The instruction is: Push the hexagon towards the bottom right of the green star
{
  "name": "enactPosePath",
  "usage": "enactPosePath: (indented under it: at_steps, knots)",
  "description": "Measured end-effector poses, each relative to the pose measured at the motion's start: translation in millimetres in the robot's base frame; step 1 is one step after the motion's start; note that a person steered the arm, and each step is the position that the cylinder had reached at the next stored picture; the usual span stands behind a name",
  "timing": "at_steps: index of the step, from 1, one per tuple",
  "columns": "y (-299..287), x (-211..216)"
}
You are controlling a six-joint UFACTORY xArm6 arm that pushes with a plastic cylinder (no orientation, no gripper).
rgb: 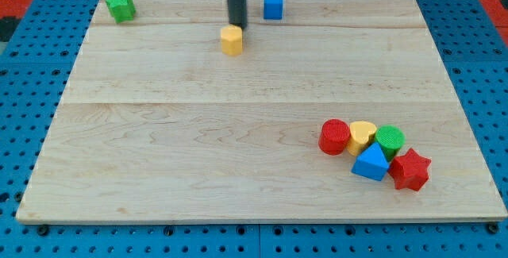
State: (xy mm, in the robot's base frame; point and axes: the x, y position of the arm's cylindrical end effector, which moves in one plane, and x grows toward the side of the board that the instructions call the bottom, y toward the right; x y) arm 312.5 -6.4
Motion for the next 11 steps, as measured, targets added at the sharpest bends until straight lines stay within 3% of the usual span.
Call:
enactPosePath:
  at_steps: [1,4,6,7,8,10,11]
  knots:
    - [28,65]
    - [-35,34]
    - [-43,-17]
    - [-83,-11]
    - [-91,26]
    - [-152,58]
    - [-117,91]
